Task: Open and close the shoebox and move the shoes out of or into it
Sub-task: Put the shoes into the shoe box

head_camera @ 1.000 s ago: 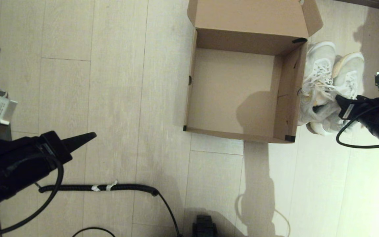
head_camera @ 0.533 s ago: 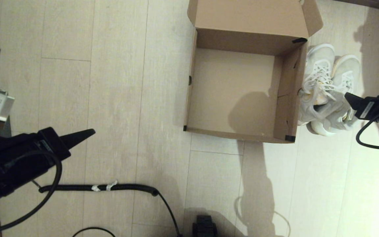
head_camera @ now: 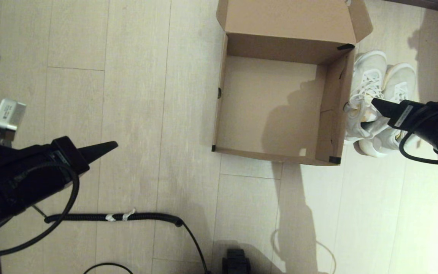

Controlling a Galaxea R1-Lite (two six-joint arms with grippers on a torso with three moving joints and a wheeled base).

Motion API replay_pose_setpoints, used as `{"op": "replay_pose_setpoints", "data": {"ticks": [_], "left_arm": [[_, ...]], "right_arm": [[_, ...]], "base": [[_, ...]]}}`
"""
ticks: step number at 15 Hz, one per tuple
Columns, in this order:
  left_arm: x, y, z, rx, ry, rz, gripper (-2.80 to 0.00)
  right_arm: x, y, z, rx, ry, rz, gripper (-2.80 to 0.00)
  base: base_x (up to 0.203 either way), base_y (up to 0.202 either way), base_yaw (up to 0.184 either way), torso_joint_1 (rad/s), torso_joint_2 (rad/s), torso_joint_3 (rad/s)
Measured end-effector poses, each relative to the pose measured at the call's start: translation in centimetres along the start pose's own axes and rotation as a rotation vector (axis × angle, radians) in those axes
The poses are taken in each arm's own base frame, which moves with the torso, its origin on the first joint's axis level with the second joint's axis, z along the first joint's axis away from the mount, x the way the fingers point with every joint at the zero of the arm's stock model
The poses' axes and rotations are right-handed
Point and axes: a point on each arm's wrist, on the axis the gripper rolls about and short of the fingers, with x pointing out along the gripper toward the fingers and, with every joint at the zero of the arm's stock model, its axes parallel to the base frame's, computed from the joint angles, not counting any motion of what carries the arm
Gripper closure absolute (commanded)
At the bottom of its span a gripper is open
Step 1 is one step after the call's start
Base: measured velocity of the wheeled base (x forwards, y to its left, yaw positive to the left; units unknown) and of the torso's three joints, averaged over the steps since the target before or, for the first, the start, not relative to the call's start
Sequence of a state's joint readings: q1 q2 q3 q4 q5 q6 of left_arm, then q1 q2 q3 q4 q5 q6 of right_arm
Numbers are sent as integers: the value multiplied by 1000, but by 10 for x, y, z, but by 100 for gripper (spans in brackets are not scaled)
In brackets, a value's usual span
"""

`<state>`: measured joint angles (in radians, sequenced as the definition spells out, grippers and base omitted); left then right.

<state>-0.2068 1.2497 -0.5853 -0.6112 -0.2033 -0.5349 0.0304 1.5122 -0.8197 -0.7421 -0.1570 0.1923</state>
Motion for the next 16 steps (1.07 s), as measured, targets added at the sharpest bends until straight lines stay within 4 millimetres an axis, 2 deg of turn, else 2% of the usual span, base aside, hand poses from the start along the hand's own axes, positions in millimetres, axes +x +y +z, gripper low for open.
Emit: {"op": "replay_pose_setpoints", "data": {"ticks": [3,5,8,10,13,16], "left_arm": [[1,1,-1,-1,5,1,0],[0,2,-3,-4,12,6,0],[-2,2,-5,-15,13,8,0],[-4,1,-4,-30,7,4,0],[-10,1,-6,-35,5,3,0],[-17,4,-14,-40,20,13,0]], "right_arm": [[9,5,0,-29,-42,-146,-280],[8,1,-1,-101,-37,-196,-280],[2,-7,2,-109,-44,-211,-280],[0,-6,4,-89,-42,-144,-280],[1,11,8,-29,-35,60,-280],[19,20,7,-18,-38,113,-280]], "base": [[0,0,0,0,0,0],[0,0,0,0,0,0],[0,0,0,0,0,0],[0,0,0,0,0,0],[0,0,0,0,0,0],[0,0,0,0,0,0]]}}
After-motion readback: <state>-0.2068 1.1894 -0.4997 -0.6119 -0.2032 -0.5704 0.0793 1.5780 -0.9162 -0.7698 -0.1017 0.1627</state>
